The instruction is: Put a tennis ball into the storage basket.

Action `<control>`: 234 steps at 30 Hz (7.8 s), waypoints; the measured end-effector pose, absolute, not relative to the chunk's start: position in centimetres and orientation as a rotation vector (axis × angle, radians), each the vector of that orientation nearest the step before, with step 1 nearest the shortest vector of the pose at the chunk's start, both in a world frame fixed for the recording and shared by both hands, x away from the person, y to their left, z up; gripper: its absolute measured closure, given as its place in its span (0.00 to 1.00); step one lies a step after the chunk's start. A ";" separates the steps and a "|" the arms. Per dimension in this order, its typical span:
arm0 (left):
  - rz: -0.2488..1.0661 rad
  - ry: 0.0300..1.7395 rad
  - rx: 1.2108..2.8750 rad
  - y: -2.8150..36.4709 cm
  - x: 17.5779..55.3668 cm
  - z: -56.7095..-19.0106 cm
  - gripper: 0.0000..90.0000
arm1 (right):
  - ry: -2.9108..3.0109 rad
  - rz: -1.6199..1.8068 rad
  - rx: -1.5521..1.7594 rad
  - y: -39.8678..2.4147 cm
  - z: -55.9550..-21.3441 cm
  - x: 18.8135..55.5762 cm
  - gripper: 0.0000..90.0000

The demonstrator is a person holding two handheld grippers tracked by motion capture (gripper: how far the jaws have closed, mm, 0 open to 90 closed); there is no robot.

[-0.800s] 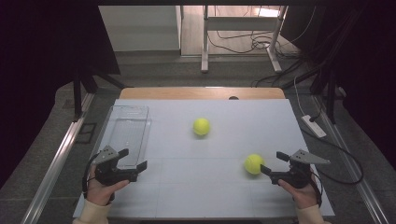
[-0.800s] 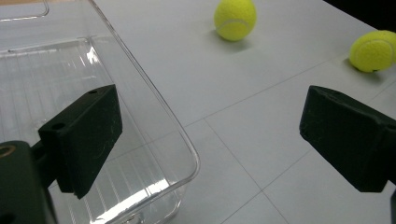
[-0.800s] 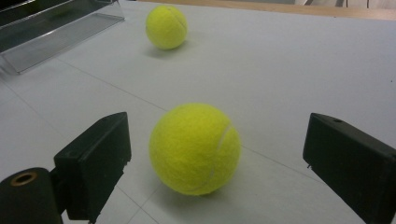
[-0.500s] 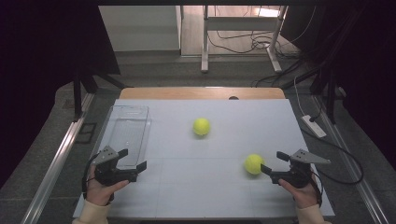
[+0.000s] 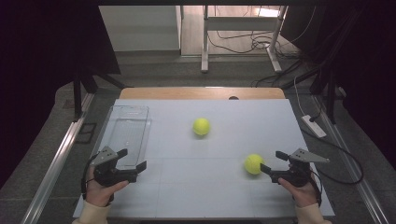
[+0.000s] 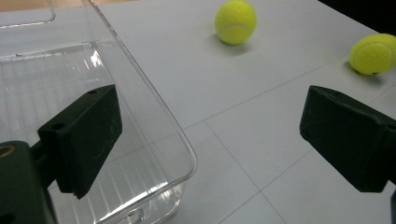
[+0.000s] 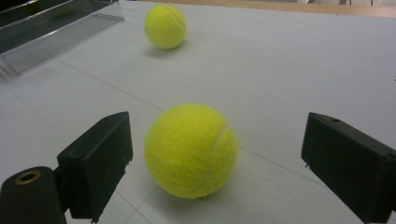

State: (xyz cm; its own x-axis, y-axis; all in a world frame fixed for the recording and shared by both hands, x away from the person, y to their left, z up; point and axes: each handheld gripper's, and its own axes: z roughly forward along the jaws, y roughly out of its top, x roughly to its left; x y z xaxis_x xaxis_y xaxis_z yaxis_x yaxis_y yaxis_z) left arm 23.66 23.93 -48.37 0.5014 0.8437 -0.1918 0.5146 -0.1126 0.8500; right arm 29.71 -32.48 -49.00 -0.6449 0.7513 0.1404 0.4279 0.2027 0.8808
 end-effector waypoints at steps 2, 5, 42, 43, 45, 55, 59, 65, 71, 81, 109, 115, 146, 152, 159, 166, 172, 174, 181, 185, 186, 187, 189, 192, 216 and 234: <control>0.428 1.152 1.771 24.0 23.6 -48.3 0.07 | 2.163 1.423 1.109 -32.5 -49.0 29.8 0.10; 0.434 1.162 1.772 24.1 23.5 -48.1 0.08 | 2.164 1.418 1.110 -32.5 -49.1 29.9 0.10; 0.401 1.139 1.838 21.2 25.8 -45.7 0.08 | 2.183 1.423 1.094 -32.1 -49.3 29.8 0.11; 0.398 1.138 1.841 21.0 26.0 -45.7 0.08 | 2.184 1.422 1.094 -32.1 -49.3 29.7 0.11; 0.396 1.132 1.849 20.6 26.2 -45.7 0.08 | 2.184 1.426 1.100 -32.2 -49.3 29.7 0.11; 0.403 1.092 1.895 18.9 27.3 -44.7 0.08 | 2.175 1.426 1.098 -32.4 -49.2 29.6 0.11; 0.400 1.088 1.900 18.7 27.5 -44.4 0.08 | 2.171 1.426 1.100 -32.4 -49.2 29.6 0.11; 0.396 1.099 1.911 18.3 28.1 -44.2 0.08 | 2.176 1.425 1.095 -32.3 -49.2 29.6 0.11; 0.395 1.101 1.924 17.6 29.0 -43.9 0.08 | 2.169 1.425 1.098 -32.4 -49.2 29.6 0.11; 0.391 1.091 1.944 16.7 29.9 -43.6 0.08 | 2.168 1.423 1.097 -32.4 -49.1 29.5 0.11; 0.374 1.072 1.973 15.3 32.1 -43.0 0.09 | 2.168 1.425 1.090 -32.3 -49.1 29.5 0.11; 0.371 1.069 1.977 14.9 32.7 -42.9 0.09 | 2.171 1.423 1.087 -32.3 -49.2 29.5 0.11; 0.350 1.090 2.017 13.5 35.6 -42.7 0.08 | 2.182 1.415 1.085 -32.2 -49.3 29.5 0.11; 0.345 1.095 2.032 13.2 36.6 -43.1 0.07 | 2.185 1.414 1.085 -32.2 -49.4 29.6 0.11; 0.343 1.088 2.054 12.6 37.2 -43.0 0.06 | 2.188 1.412 1.088 -32.2 -49.5 29.6 0.11; 0.347 1.086 2.064 12.1 38.0 -43.0 0.05 | 2.184 1.411 1.092 -32.3 -49.5 29.7 0.11; 0.334 1.087 2.064 12.0 38.4 -43.1 0.05 | 2.185 1.409 1.092 -32.3 -49.5 29.7 0.11; 0.334 1.090 2.063 12.0 38.4 -43.2 0.05 | 2.185 1.408 1.092 -32.4 -49.5 29.7 0.11; 0.331 1.083 2.082 11.4 39.0 -43.2 0.05 | 2.186 1.403 1.091 -32.3 -49.5 29.7 0.11; 0.332 1.078 2.089 11.1 39.4 -43.3 0.05 | 2.186 1.404 1.096 -32.4 -49.5 29.7 0.11; 0.333 1.078 2.093 11.0 39.5 -43.3 0.05 | 2.185 1.405 1.097 -32.4 -49.5 29.7 0.11; 0.333 1.078 2.093 11.0 39.5 -43.3 0.05 | 2.185 1.405 1.097 -32.4 -49.5 29.7 0.11; 0.333 1.077 2.092 10.6 39.8 -43.3 0.05 | 2.186 1.403 1.096 -32.4 -49.5 29.7 0.11; 0.328 1.075 2.089 10.5 40.1 -43.2 0.05 | 2.185 1.404 1.098 -32.4 -49.5 29.7 0.11; 0.305 1.087 2.149 8.4 42.8 -43.8 0.06 | 2.190 1.398 1.093 -32.3 -49.6 29.7 0.11; 0.293 1.100 2.181 7.2 44.4 -44.3 0.06 | 2.185 1.400 1.099 -32.4 -49.7 29.7 0.11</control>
State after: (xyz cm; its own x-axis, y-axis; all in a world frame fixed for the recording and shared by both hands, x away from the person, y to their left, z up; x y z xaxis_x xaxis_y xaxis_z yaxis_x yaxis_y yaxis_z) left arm 44.43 7.23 -44.26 0.6196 0.7793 -0.0938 0.6293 -0.4218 0.6527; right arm 29.73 -32.44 -49.70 -0.6518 0.7470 0.1311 0.4314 0.2230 0.8742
